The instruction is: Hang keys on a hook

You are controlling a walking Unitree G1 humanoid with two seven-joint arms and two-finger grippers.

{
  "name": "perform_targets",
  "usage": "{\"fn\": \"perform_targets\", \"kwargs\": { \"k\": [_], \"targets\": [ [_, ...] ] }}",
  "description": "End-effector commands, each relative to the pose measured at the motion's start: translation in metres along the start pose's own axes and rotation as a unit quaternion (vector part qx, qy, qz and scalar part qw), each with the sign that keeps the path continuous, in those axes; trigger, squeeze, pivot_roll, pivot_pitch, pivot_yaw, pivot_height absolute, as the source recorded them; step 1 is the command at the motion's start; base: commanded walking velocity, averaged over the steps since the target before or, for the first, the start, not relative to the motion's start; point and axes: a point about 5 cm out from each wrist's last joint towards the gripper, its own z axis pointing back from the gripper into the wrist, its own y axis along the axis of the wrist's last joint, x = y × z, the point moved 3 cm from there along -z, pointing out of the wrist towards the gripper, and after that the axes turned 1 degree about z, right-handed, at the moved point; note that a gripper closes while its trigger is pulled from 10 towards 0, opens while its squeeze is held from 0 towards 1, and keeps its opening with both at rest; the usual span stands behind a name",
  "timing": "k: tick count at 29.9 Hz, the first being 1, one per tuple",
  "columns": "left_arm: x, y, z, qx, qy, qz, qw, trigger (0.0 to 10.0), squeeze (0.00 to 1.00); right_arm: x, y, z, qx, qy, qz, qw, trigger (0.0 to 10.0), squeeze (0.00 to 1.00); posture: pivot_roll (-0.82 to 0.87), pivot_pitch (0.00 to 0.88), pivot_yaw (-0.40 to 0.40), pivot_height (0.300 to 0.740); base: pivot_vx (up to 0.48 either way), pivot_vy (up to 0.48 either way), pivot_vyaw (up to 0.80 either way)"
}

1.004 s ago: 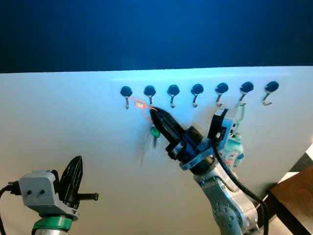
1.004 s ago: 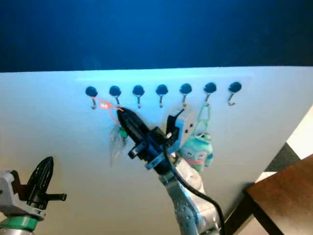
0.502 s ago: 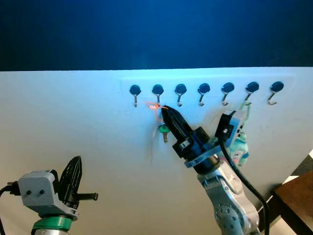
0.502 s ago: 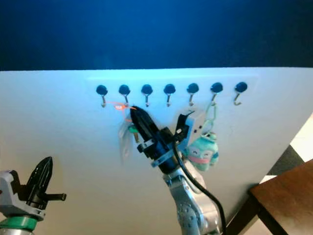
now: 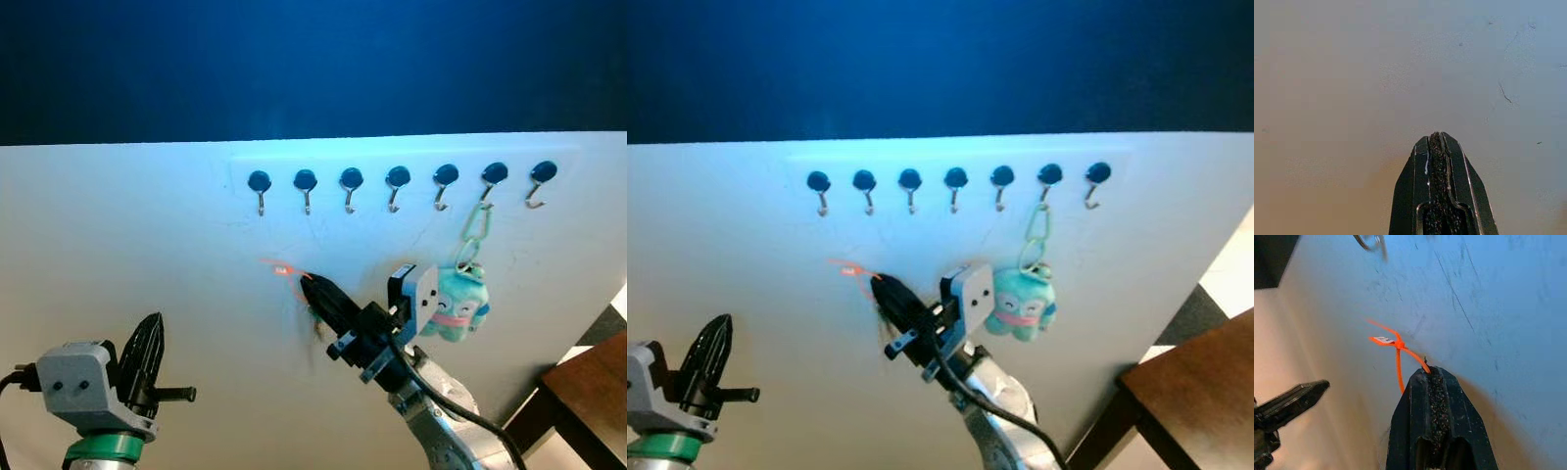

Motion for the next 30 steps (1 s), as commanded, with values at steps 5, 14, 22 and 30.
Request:
{"fn": "perform_targets", "kwargs": {
  "k": [5, 14, 22, 30],
  "targets": [
    [-0.004, -0.003, 0.004, -0.009, 0.015, -0.009, 1.000, 10.0, 0.00, 0.002, -0.023, 0.003, -0.060, -0.013, 0.051, 0.997, 10.0, 0.00, -0.07, 0.033, 0.118, 0.740, 0.000, 0.000, 0.00],
    [-0.004, -0.032, 0.016, -0.082, 0.032, -0.035, 0.996, 10.0, 0.00, 0.006, -0.071, 0.020, -0.160, -0.040, 0.042, 0.985, 10.0, 0.00, -0.07, 0.031, 0.089, 0.740, 0.000, 0.000, 0.00],
    [-0.008, -0.038, 0.017, -0.096, 0.041, -0.052, 0.993, 10.0, 0.00, 0.025, -0.065, 0.036, -0.145, -0.103, 0.106, 0.978, 10.0, 0.00, -0.09, 0.051, 0.092, 0.740, 0.000, 0.000, 0.00],
    [-0.006, -0.039, 0.017, -0.098, 0.046, -0.052, 0.993, 10.0, 0.00, 0.047, -0.077, 0.059, -0.183, -0.152, 0.064, 0.969, 10.0, 0.00, -0.09, 0.051, 0.092, 0.740, 0.000, 0.000, 0.00]
  ]
}}
